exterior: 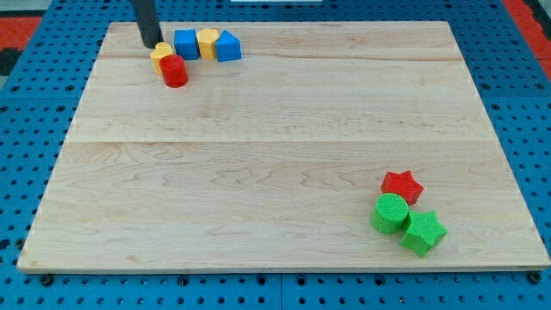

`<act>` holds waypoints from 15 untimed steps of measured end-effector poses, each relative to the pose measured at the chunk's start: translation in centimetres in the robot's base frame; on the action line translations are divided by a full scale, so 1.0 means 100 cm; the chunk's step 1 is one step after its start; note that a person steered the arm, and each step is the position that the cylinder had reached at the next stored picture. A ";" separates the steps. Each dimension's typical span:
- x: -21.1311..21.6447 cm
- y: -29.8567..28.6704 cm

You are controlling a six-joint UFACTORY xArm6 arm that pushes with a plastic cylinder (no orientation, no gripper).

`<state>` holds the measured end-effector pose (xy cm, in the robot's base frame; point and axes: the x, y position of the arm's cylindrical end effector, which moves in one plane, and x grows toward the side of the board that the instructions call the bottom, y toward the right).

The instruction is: Separate the triangle from the yellow hexagon

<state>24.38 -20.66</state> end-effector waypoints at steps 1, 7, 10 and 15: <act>0.015 0.015; 0.066 0.006; 0.088 0.080; -0.014 0.165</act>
<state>23.00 -4.19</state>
